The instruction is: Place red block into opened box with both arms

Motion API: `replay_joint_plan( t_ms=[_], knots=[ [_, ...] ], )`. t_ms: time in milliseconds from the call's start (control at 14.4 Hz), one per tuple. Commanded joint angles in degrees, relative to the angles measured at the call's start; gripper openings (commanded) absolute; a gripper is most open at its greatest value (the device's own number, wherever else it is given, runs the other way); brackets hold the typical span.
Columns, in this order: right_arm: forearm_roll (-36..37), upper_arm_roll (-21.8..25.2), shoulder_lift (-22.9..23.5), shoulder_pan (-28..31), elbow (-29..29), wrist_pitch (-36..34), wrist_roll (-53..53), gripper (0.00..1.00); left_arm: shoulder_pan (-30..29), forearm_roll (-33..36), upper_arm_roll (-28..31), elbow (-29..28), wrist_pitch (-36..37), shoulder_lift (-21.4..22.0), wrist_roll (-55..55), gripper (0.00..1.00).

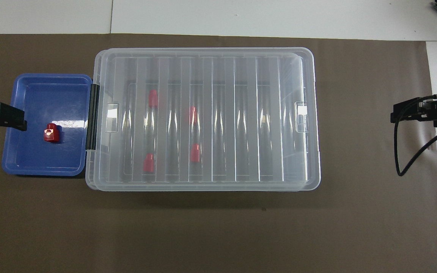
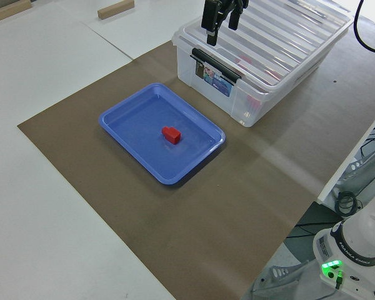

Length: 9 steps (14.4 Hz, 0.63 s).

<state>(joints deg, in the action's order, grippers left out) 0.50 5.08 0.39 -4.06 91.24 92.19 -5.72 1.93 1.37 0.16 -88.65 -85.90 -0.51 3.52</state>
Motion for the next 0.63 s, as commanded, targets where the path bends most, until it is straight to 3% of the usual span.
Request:
replay_joint_plan(
  t_ms=[0,209,418,557],
  knots=[
    [-0.24,-0.33,-0.57,0.28,0.79,0.62,-1.05,1.00,-0.08,-0.58,0.19,-1.26,-0.94,1.30,-0.27,1.00],
    [-0.85,-0.42,-0.57,0.19,1.13,1.05,-1.22,1.00,-0.08,-0.58,0.19,-1.26,-0.94,1.30,-0.18,1.00],
    [-1.11,-0.51,-2.67,-3.05,7.53,9.82,-1.75,1.00,-0.17,-0.58,0.19,-1.26,-0.76,1.31,0.00,1.00],
    [-1.38,-0.51,-1.63,-5.51,9.91,14.74,-2.89,1.00,-0.17,-0.06,0.37,-1.26,-0.59,1.39,-0.09,1.00]
  ],
)
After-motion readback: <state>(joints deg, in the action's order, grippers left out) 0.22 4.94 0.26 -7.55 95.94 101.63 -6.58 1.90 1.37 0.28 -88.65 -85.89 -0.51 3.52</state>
